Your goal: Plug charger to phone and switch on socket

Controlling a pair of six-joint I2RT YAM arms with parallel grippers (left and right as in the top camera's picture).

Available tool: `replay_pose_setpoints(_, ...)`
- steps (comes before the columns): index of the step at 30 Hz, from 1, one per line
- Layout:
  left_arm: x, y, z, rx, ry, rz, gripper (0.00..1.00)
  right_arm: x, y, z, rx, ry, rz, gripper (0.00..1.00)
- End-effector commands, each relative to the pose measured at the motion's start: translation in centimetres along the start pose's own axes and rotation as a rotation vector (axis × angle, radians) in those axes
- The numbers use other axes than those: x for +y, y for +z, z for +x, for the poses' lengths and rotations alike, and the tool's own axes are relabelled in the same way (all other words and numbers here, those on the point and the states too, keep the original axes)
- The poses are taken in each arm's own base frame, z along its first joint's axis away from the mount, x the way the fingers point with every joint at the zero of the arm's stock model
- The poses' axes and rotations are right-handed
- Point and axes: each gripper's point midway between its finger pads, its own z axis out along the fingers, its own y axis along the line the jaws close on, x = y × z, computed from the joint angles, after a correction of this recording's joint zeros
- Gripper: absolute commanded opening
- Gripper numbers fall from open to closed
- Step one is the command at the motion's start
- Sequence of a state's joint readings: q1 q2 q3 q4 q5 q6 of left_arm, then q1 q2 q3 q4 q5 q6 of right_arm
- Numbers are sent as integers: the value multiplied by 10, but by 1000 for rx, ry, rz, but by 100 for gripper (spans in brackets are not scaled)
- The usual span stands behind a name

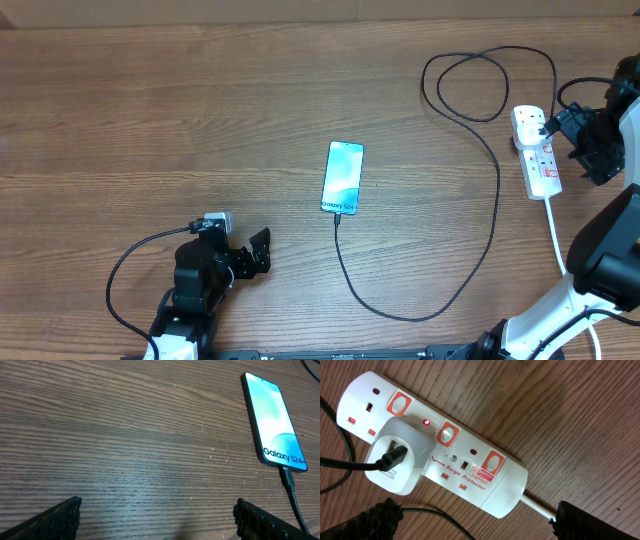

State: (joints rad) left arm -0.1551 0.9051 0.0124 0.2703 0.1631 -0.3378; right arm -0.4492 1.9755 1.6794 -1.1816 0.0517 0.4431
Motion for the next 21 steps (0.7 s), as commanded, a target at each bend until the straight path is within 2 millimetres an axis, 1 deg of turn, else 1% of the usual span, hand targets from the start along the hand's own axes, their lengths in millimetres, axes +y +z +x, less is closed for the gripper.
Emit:
replay_pose_setpoints(1,2,-1,1,-4,-9,-8,99,5,-17,-8,-47,-6,-29,100)
replay_pose_setpoints(4,5,-4,-1,-16,-5,-24,100,5,-17,-8,-47,-6,-29,100)
replay_pose_setpoints(9,11,-13,1,-18,-2,-64,100,5,-17,-8,-47,-6,-29,100)
replay_pose_setpoints(14,14,-24,-5,-59,16,-93,100,5,-17,-8,-47,-6,-29,100)
replay_pose_setpoints(21,-6,-46,-51,-284,136,-28,100,5,-17,-8,-47,-6,-29,100)
